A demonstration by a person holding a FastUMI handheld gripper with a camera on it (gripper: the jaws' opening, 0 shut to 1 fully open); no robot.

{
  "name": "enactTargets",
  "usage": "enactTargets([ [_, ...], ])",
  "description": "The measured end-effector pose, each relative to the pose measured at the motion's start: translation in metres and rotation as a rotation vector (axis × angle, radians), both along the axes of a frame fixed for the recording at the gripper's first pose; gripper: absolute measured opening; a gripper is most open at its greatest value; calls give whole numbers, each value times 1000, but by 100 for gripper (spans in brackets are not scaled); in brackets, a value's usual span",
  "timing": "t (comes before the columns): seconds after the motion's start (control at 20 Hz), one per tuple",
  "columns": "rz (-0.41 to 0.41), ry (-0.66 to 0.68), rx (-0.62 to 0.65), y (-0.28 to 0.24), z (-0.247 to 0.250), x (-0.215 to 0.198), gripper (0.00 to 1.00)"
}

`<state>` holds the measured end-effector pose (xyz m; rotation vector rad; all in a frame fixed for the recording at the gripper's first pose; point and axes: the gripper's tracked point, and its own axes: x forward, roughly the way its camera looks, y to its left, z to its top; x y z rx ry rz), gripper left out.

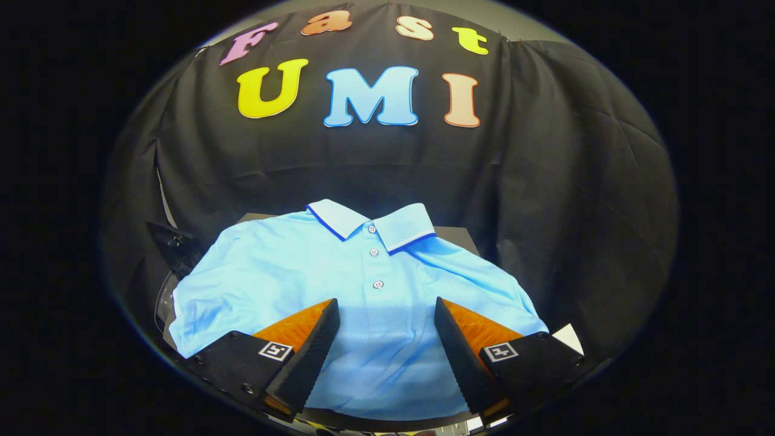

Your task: Put the clothes into the washing machine and then close the washing machine lid.

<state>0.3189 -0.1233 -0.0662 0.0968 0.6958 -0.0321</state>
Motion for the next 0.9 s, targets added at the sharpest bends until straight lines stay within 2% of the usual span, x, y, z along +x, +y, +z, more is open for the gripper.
enactTargets([
  [0.3, 5, 16, -1, 5, -5, 2, 98],
  [0.7, -22, 40, 62, 7, -9, 0, 96],
  [0.9, -1, 35, 58, 14, -7, -1, 68],
])
